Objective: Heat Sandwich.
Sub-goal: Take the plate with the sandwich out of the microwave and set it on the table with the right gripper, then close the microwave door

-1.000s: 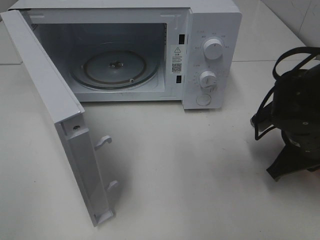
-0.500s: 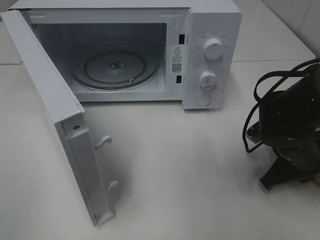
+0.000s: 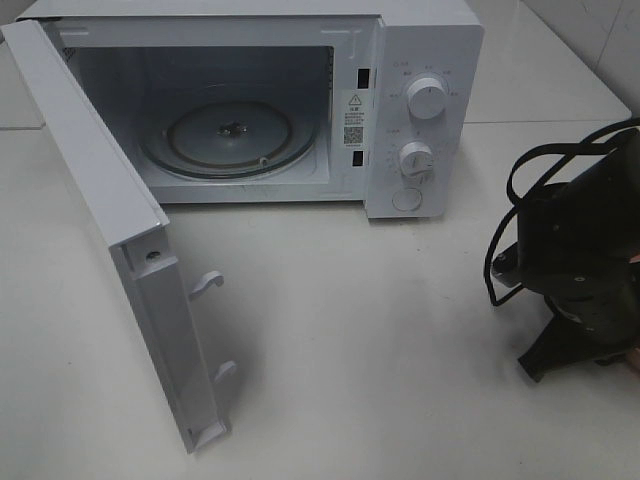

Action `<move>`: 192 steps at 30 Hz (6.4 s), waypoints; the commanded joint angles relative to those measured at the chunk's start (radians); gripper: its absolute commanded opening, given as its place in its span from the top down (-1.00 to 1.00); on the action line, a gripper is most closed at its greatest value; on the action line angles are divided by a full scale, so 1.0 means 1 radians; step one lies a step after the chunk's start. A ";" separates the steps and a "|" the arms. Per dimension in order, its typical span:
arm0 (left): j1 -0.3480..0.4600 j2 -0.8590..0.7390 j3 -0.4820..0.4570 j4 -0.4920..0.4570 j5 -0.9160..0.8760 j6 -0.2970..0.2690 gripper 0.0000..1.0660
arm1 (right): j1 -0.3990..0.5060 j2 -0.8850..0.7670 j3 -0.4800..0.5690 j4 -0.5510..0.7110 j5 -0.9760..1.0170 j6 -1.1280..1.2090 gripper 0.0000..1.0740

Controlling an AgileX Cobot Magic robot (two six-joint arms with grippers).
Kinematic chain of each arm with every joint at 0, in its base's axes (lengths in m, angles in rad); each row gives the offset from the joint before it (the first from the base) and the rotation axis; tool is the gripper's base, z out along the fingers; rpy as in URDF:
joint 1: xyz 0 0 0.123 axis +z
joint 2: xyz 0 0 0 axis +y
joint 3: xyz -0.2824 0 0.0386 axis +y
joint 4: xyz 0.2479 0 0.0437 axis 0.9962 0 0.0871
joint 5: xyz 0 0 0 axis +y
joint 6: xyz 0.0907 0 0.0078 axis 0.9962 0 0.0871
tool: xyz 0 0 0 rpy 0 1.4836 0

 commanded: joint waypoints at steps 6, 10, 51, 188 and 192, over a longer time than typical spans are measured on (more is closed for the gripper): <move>0.002 -0.016 0.002 -0.003 -0.015 0.000 -0.83 | -0.006 -0.065 -0.005 0.009 0.027 -0.015 0.54; 0.002 -0.016 0.002 -0.003 -0.015 0.000 -0.83 | -0.006 -0.101 -0.005 0.058 0.017 -0.082 0.33; 0.002 -0.016 0.002 -0.003 -0.015 0.000 -0.83 | -0.002 -0.877 -0.005 0.626 0.118 -0.726 -0.42; 0.002 0.246 -0.051 -0.042 -0.175 -0.001 -0.52 | -0.483 -1.962 0.224 0.896 0.210 -0.975 -0.42; 0.002 0.332 -0.051 -0.041 -0.267 -0.001 -0.12 | -0.483 -1.962 0.224 0.896 0.210 -0.975 -0.42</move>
